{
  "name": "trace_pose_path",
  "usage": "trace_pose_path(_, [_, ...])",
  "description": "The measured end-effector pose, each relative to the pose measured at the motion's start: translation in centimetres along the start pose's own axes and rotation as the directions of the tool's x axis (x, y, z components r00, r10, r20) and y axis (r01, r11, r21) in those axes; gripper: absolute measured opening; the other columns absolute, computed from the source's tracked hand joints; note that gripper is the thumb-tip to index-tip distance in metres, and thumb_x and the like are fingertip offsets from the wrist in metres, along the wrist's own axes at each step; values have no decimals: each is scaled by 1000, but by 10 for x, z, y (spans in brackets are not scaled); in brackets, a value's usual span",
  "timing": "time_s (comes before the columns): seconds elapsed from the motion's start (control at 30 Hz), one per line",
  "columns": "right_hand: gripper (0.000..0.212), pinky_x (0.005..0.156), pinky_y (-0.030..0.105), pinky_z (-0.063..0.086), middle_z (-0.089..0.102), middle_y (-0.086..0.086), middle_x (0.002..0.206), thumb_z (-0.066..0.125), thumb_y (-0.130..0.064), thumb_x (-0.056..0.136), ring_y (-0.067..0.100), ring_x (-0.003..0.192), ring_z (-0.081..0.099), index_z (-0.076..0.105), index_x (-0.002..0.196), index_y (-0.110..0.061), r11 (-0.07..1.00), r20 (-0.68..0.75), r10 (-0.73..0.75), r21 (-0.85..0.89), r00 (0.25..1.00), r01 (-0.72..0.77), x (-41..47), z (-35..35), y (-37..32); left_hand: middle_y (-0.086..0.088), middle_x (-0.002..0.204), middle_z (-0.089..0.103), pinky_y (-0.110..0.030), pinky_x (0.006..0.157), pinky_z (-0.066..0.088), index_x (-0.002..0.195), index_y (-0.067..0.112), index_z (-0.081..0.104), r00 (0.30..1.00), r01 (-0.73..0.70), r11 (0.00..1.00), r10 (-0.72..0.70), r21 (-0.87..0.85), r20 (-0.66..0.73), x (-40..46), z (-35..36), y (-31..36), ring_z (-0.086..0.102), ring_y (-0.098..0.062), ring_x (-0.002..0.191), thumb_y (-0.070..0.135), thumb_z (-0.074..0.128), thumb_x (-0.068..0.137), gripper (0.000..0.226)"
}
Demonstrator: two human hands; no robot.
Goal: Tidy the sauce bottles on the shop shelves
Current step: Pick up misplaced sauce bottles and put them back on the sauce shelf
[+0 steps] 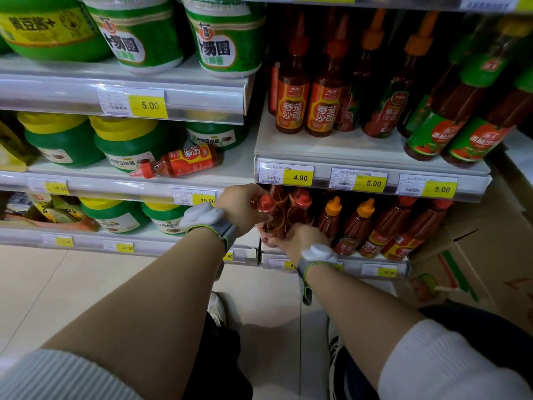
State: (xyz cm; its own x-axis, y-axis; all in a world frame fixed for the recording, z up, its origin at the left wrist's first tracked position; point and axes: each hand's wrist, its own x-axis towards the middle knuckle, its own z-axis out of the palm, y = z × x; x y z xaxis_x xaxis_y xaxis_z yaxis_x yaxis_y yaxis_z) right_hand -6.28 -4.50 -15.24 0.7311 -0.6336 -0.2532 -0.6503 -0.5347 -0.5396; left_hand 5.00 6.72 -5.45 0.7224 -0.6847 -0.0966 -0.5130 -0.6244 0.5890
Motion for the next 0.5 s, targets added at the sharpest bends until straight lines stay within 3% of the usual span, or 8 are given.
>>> trace_pose_path(0.13, [48,67,28,42,71,9,93,53,-60,85,32,87,65,70,91,-16,997,-25,-34,-74,999,32,4,9,3,-3,99,71,-37,83,51,103,22,65,1000,-9,1000,9,-15,-17,4,6,-1,65,-23,91,25,82,64,43])
trace_pose_path(0.3, [51,75,31,47,69,10,105,45,-59,89,31,96,64,68,100,-14,970,-35,-38,-243,999,28,8,20,3,-3,102,71,-35,84,51,106,22,64,1000,5,1000,-5,4,-17,11,13,-1,64,-23,94,27,81,64,46])
trace_pose_path(0.5, [52,67,29,39,69,9,102,40,-58,92,29,93,64,66,95,-14,962,-20,-41,-270,999,34,13,29,7,-7,107,69,-37,88,49,111,21,62,1000,15,999,-15,35,1,18,21,0,63,-26,100,29,79,67,49])
